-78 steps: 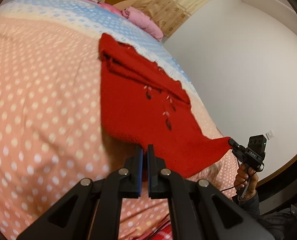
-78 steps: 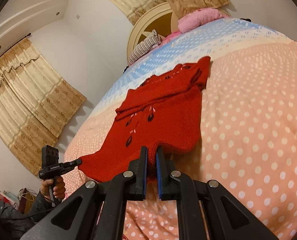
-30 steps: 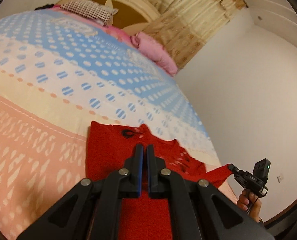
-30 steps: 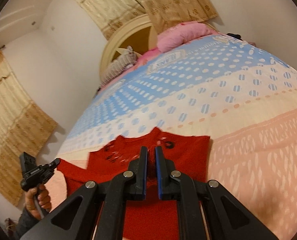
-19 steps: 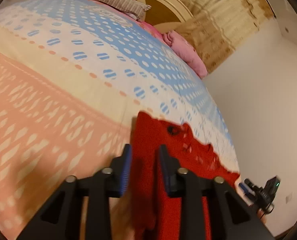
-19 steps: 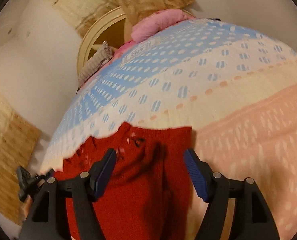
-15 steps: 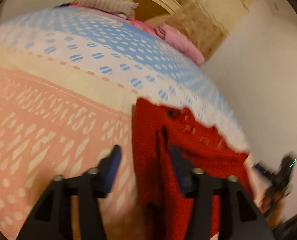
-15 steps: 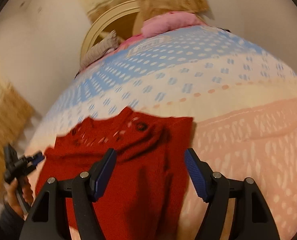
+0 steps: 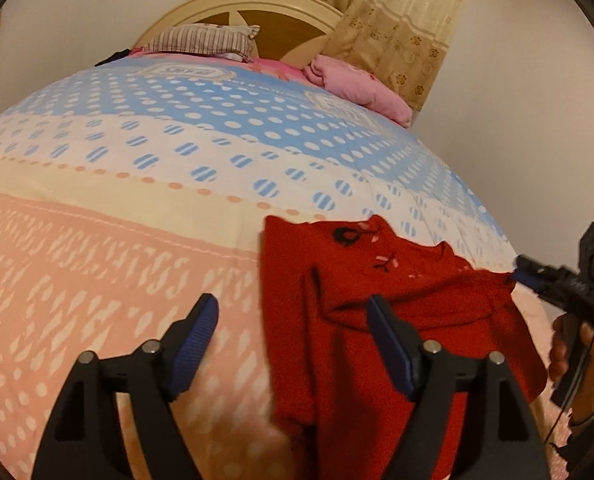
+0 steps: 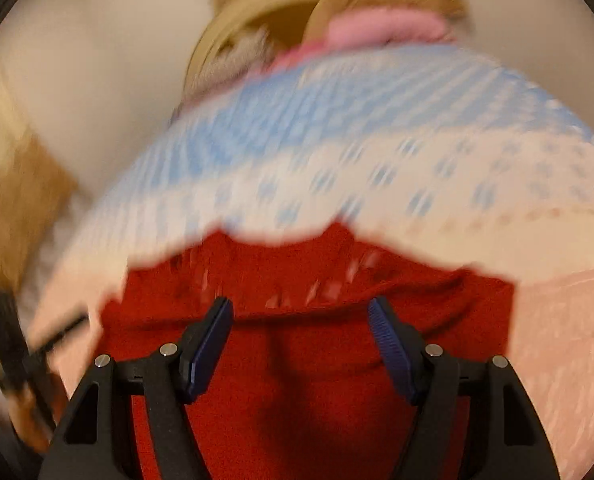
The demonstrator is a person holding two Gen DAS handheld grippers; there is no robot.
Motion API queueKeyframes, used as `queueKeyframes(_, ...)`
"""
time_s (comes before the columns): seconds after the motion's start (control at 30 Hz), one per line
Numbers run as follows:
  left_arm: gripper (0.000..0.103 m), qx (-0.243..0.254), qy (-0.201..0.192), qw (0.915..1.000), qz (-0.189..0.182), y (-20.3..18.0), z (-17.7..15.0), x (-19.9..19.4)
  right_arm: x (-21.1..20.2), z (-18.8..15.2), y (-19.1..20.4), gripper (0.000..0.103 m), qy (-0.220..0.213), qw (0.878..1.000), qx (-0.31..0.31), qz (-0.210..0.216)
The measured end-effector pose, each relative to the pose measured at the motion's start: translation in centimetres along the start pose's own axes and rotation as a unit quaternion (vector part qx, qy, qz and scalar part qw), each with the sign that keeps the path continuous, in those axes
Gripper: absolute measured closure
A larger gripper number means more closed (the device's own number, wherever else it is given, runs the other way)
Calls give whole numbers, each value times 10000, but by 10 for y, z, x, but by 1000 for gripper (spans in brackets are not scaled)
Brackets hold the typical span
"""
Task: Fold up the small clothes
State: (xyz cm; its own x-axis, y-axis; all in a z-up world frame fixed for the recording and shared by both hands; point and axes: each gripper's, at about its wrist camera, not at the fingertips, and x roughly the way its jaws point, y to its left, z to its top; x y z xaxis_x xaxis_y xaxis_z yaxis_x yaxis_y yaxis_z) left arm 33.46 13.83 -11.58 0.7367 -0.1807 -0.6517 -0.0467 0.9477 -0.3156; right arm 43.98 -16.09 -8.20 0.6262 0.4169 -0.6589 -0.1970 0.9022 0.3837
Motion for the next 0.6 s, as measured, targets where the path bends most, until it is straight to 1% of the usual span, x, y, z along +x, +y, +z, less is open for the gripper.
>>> queueKeyframes(0.03, 11, 24, -26, 10000, 41, 2, -3, -2, -7, -2, -2, 32, -56, 10000, -34, 66)
queueKeyframes(0.07, 8, 22, -76, 9999, 116, 6, -7, -4, -11, -6, -2, 32, -57, 9999, -99, 57)
queueKeyframes(0.1, 8, -11, -89, 9998, 151, 8, -9, -5, -15, -12, -4, 32, -47, 9999, -166, -3)
queueKeyframes(0.17, 8, -130, -53, 9999, 73, 12, -14, -6, -23, -22, -5, 32, -35, 9997, -225, -65)
queueKeyframes(0.23, 7, -193, -18, 9998, 23, 12, -19, -6, -35, -34, -12, 32, 16, 9998, -174, 51)
queueKeyframes(0.27, 5, -98, 67, 9999, 26, 8, -21, -2, -37, -38, -13, 32, 100, 9998, -156, 121)
queueKeyframes(0.3, 5, 36, 138, 9999, 94, 4, -21, 1, -33, -41, -12, 32, 304, 9992, -161, 197)
queueKeyframes(0.33, 5, 179, 182, 9995, 186, -1, -22, 3, -24, -43, -9, 32, 634, 9976, -203, 209)
queueKeyframes(0.37, 5, 311, 194, 9990, 253, -6, -21, 6, -15, -43, -6, 32, 898, 9955, -254, 149)
queueKeyframes(0.43, 5, 295, 132, 9990, 305, -6, -20, 7, 5, -44, -2, 32, 1286, 9912, -317, 24)
queueKeyframes(0.47, 4, 223, 129, 9991, 323, -4, -20, 10, 13, -43, -3, 32, 1419, 9895, -286, 39)
queueKeyframes(0.5, 4, 152, 163, 9991, 351, -2, -21, 12, 23, -39, -5, 32, 1473, 9888, -237, 27)
queueKeyframes(0.53, 4, 65, 208, 9990, 391, 2, -23, 15, 30, -31, -6, 32, 1400, 9899, -210, -56)
queueKeyframes(0.57, 4, -17, 234, 9989, 396, 6, -27, 18, 34, -21, -9, 32, 1239, 9918, -224, -221)
queueKeyframes(0.6, 4, -107, 256, 9990, 360, 10, -30, 20, 32, -15, -12, 32, 986, 9939, -213, -446)
